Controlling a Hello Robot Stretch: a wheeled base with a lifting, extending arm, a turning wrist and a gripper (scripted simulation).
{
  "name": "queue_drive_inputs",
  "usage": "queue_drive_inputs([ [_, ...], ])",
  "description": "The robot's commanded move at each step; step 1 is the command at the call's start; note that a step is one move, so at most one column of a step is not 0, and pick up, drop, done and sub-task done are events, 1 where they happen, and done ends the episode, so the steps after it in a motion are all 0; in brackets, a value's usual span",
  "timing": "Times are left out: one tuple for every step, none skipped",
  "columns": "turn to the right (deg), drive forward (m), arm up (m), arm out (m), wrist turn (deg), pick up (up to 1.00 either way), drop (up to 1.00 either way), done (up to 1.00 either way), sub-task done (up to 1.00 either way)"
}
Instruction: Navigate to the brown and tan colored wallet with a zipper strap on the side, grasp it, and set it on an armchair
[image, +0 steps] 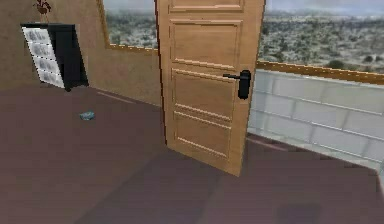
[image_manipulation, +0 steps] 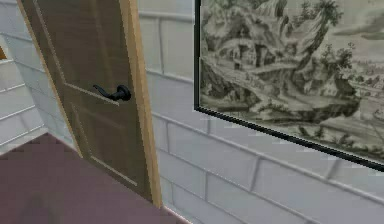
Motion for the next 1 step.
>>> queue_drive_inputs([
  [-6.0, 0.0, 0.0, 0.0, 0.0, 0.0, 0.0, 0.0, 0.0],
])
